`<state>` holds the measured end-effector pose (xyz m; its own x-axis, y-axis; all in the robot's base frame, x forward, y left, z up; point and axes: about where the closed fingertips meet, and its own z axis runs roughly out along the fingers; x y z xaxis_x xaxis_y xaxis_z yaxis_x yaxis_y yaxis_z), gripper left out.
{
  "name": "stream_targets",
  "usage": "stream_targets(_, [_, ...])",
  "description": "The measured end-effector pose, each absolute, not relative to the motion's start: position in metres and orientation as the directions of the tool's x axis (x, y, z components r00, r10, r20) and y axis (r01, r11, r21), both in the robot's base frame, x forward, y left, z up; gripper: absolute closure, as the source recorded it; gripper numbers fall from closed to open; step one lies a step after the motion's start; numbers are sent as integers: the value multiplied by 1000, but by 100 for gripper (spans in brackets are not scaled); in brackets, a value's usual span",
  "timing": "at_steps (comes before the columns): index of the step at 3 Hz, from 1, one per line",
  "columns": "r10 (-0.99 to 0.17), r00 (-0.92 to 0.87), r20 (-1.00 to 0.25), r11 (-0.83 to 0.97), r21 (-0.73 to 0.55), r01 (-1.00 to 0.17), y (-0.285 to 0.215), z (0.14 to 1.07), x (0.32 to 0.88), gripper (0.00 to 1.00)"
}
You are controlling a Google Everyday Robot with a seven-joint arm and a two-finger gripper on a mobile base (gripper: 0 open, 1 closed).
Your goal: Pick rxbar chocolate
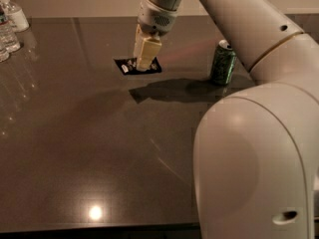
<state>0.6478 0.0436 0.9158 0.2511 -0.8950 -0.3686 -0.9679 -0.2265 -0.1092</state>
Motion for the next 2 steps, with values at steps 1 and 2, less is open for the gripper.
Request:
stream_targets(1, [-865, 268, -425, -205, -189, -960, 51, 958, 657, 100])
stream_targets(2, [-860, 269, -434, -195, -208, -959, 57, 958, 663, 100])
